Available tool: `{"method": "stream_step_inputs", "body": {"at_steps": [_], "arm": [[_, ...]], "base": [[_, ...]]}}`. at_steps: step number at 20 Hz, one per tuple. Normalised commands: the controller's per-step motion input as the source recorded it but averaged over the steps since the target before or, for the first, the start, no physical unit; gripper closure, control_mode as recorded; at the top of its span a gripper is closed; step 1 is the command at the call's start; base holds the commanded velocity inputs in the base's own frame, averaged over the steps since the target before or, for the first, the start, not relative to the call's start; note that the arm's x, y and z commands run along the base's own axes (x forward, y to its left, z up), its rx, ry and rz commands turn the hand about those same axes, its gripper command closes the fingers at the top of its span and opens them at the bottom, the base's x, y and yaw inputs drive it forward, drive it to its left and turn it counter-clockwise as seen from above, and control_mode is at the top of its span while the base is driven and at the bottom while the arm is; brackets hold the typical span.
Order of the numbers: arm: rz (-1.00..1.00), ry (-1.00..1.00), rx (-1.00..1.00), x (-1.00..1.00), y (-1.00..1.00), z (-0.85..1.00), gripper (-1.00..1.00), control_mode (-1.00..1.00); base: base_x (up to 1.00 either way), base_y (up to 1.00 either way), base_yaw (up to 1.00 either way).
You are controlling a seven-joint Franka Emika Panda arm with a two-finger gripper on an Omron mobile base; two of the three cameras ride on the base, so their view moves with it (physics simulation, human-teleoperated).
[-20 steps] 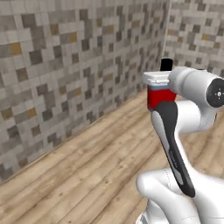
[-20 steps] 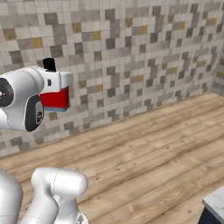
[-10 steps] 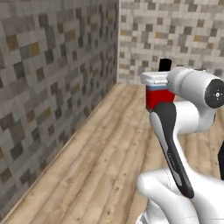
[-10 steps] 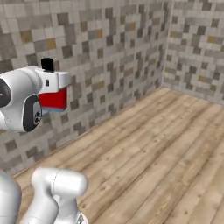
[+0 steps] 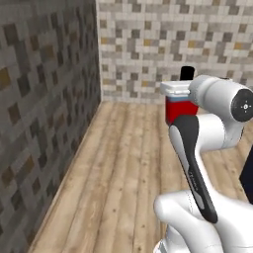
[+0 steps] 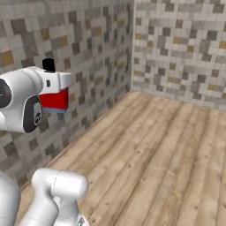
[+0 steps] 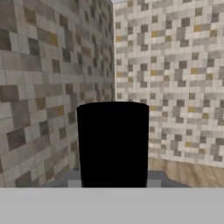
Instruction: Open the cabinet directly in front. Then move the liquor and the cup to the dining counter with the jar on it.
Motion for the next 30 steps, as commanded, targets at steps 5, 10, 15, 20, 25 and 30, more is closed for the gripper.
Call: {"method": "stream_step_inputs", "body": {"at_steps": [5,10,15,20,25,30], "arm": [[0.00,0.00,0.00,0.00,0.00,0.00,1.00,1.00],[0.00,0.00,0.00,0.00,0.00,0.00,1.00,1.00],[0.00,0.00,0.00,0.00,0.00,0.00,1.00,1.00],[0.00,0.00,0.00,0.00,0.00,0.00,1.00,1.00],[0.00,0.00,0.00,0.00,0.00,0.00,1.00,1.00],[0.00,0.00,0.00,0.00,0.00,0.00,1.00,1.00]], "base": [[1.00,-0.08,-0.30],[1.00,-0.19,-0.26],[1.00,0.02,-0.17],[1.00,0.05,-0.16],[1.00,0.08,-0.19],[1.00,0.20,-0.30]]}}
